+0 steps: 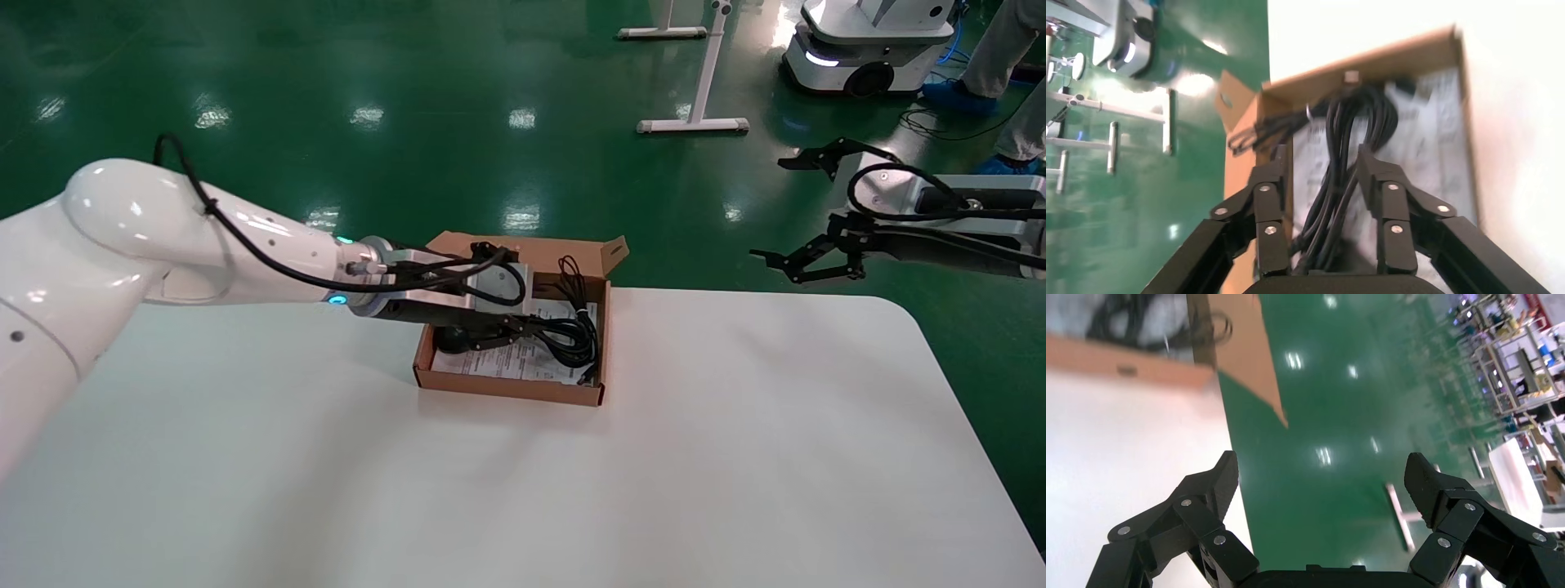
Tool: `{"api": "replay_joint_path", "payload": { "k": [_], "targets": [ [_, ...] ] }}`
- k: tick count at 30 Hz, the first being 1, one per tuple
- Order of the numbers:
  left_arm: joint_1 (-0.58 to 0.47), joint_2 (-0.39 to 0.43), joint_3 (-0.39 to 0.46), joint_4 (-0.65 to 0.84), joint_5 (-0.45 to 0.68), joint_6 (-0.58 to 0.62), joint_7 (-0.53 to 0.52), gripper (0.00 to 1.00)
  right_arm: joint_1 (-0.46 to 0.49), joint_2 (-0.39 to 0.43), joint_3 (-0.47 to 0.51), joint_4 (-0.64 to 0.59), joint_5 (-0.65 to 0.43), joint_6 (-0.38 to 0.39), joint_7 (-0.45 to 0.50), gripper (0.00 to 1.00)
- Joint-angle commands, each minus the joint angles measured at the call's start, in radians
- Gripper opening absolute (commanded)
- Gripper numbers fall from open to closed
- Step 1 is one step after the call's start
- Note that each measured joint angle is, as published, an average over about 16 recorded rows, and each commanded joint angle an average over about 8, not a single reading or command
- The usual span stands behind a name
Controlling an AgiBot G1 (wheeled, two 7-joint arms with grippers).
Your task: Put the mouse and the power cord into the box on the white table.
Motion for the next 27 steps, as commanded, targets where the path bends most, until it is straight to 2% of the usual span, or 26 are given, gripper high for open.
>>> {"api": "replay_joint_path", "payload": {
  "k": [1, 27],
  "targets": [
    [0.023, -0.025, -0.032, -0.031, -0.018, 0.019, -0.024, 1.0, -0.026, 0.012, 0.011, 0.043, 0.023, -0.01, 0.037, 1.0],
    [0.328, -0.352, -0.444, -0.435, -0.259, 0.267, -0.344, 1.0, -0.364, 0.167, 0.161, 0.606, 0.317, -0.135, 0.518, 1.0]
  ]
}}
